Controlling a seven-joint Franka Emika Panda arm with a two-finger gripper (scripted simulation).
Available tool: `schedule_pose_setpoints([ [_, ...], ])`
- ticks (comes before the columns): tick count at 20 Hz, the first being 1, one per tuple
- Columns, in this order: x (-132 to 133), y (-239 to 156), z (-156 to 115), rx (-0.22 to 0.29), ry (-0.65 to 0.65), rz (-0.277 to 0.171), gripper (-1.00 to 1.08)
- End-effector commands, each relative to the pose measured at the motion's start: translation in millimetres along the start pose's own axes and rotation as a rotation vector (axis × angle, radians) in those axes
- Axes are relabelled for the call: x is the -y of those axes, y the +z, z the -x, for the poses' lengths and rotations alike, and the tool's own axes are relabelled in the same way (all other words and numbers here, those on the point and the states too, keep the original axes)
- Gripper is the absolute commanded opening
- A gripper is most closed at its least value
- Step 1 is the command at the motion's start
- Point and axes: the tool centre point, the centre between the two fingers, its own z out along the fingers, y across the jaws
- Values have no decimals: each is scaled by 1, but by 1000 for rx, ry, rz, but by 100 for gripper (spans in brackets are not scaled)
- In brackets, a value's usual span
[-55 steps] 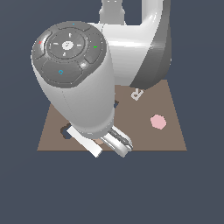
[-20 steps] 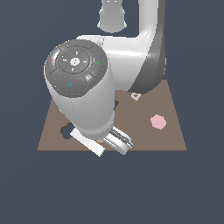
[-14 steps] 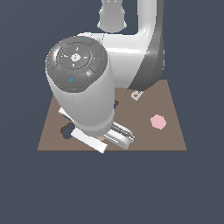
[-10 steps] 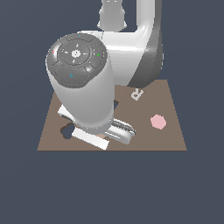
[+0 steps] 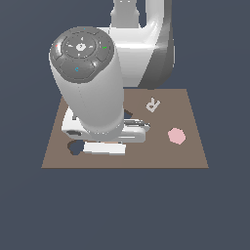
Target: Insert a designated object into the corresponding slot on a board.
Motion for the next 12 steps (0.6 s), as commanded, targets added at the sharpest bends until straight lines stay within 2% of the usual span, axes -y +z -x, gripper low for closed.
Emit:
schedule_pose_setpoints([
  [1, -3, -1, 5, -1, -98, 0, -100],
  [12, -22, -2, 20, -1, -515, 1, -100],
])
